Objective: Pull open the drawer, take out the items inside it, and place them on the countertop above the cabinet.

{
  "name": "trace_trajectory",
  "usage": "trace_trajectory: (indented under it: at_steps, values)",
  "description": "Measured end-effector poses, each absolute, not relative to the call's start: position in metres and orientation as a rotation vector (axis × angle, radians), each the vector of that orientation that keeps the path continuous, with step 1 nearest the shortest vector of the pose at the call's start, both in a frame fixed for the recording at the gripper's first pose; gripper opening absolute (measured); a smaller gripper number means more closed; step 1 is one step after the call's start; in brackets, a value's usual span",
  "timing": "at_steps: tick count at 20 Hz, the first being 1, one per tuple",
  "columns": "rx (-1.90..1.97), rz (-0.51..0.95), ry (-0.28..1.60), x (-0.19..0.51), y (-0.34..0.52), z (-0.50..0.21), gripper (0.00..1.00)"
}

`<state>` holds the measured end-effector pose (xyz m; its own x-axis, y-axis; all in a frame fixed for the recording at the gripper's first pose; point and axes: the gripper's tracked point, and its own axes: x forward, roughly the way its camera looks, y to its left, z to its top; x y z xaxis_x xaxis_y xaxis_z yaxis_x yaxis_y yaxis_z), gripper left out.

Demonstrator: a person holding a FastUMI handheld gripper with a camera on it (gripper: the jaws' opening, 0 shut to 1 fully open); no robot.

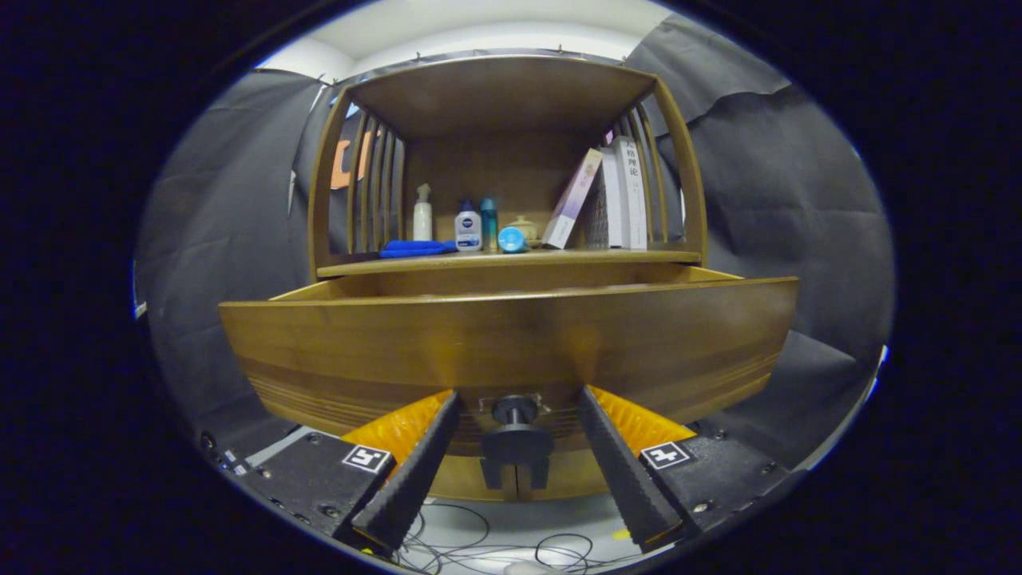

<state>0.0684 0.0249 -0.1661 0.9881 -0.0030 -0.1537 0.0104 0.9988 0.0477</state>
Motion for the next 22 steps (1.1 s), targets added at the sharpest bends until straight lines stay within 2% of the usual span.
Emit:
trace_trajectory:
  at_steps: [8, 22]
  values:
    - [0.030, -0.032, 0.148, 0.133, 0.030, -0.157, 0.99]
    - [0.004, -0.038, 0.150, 0.201, 0.032, -0.153, 0.99]
